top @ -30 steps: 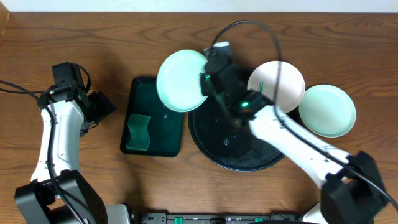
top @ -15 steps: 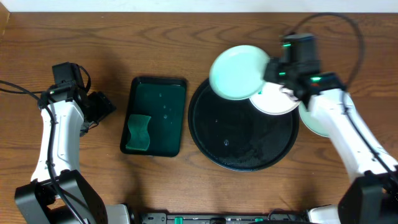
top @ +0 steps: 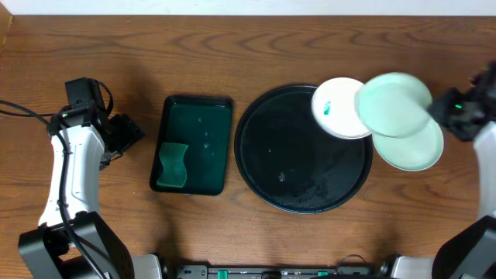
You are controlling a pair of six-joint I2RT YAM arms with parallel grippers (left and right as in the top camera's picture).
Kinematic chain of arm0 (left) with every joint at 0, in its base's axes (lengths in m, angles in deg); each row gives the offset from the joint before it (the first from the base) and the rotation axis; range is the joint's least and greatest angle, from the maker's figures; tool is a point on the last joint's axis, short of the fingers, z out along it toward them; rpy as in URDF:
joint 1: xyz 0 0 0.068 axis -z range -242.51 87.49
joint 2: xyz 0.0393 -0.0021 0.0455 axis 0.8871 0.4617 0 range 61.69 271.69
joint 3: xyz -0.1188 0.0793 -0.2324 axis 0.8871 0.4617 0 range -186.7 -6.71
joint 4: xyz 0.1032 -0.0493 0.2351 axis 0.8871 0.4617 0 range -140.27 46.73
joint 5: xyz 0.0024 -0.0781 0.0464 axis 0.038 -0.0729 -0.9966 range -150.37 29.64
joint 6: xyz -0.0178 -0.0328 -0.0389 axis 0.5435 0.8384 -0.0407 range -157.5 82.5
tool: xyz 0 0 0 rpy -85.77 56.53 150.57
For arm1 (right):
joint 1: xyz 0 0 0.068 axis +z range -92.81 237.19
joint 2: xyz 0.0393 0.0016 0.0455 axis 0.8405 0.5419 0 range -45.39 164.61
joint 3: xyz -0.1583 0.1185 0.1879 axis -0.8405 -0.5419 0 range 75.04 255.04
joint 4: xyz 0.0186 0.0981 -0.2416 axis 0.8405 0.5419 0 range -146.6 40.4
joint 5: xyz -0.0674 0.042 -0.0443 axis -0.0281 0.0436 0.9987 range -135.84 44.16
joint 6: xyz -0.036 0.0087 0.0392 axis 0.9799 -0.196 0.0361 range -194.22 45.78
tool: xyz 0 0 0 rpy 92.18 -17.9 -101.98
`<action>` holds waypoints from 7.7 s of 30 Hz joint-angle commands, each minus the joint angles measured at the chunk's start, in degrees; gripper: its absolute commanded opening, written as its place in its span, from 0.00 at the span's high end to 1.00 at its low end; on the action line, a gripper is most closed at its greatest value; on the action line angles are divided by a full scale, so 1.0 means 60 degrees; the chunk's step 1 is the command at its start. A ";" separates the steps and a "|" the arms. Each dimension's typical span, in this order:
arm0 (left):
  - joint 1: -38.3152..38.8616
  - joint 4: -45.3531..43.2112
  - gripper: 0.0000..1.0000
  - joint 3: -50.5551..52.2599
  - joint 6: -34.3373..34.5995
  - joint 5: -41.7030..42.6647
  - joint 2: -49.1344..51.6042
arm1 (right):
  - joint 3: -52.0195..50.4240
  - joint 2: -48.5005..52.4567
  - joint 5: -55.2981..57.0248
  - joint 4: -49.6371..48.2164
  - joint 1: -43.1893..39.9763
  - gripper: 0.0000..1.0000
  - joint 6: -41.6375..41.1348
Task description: Clean dirty plates on tray and stack at the side
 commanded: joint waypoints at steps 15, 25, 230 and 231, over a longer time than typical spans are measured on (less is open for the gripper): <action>-0.0040 0.0058 0.19 -0.0171 0.0047 -0.0055 -0.0106 | 0.0051 -0.0193 -0.0372 0.0557 -0.1155 0.98 0.0991; -0.0044 0.0058 0.19 -0.0171 0.0051 -0.0055 -0.0106 | 0.0051 -0.0193 -0.0703 0.0109 0.1038 0.61 0.3340; -0.0040 0.0058 0.19 -0.0171 0.0051 -0.0055 -0.0106 | 0.0448 0.3468 0.2127 0.0852 0.3107 0.99 0.6608; -0.0040 0.0058 0.19 -0.0171 0.0051 -0.0058 -0.0106 | 0.0448 0.3468 0.2120 0.1071 0.3147 0.99 0.6404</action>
